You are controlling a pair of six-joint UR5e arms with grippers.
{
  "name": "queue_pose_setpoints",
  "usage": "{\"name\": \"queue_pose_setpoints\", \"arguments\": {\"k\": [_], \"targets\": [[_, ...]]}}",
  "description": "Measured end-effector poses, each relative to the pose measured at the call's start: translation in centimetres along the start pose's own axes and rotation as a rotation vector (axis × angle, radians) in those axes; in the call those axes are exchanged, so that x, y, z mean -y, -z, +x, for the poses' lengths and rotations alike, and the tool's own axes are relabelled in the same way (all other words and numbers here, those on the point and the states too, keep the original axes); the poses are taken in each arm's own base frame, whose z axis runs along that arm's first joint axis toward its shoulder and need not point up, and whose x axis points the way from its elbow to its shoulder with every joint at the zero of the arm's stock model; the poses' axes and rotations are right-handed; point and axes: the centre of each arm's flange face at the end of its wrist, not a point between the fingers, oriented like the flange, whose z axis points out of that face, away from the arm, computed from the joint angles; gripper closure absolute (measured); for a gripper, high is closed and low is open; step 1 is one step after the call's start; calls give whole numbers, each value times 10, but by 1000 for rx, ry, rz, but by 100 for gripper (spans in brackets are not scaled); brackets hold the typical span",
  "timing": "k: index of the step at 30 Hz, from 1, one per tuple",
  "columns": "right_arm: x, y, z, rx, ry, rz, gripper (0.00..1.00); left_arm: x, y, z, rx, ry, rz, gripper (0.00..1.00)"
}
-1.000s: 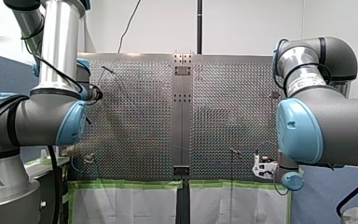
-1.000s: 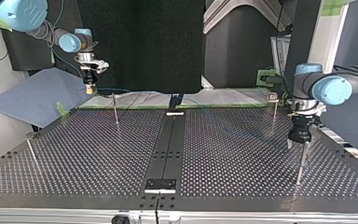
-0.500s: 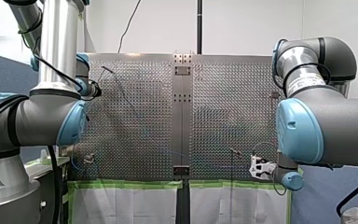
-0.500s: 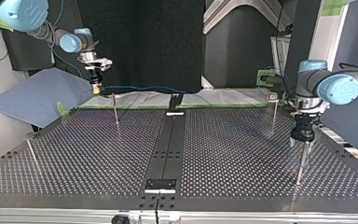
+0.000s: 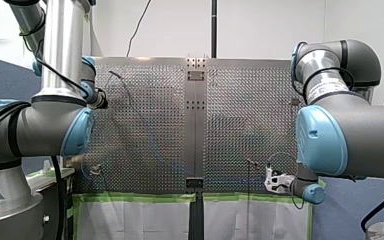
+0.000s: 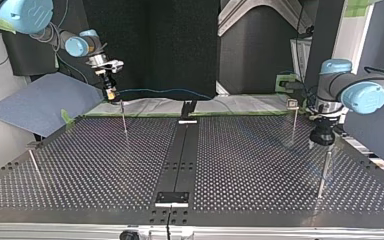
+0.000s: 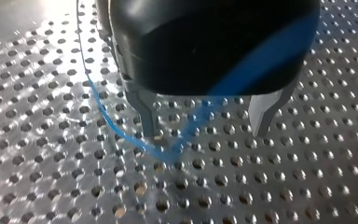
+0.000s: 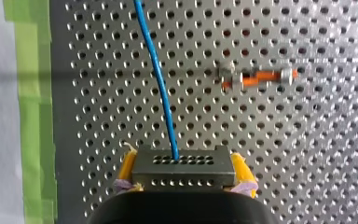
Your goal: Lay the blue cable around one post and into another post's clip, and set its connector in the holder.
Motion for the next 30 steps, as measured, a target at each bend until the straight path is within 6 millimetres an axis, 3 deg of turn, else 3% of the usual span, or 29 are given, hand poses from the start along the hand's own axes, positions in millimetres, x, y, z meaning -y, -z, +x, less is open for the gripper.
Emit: {"name": "queue_pose_setpoints", "arguments": {"k": [8,16,21,30], "targets": [[11,-1,-1,4,-2,72,100,0,10,-7,0,-53,-62,2],[21,0,-1,9,-5,142,100,22,29,-20,-13,-95,-53,2],[24,-1,-1,9,-5,160,100,35,38,-16,-60,-85,-23,2],[26,-1,-1,10,-5,165,100,45,55,-19,-101,-26,-15,2]]}}
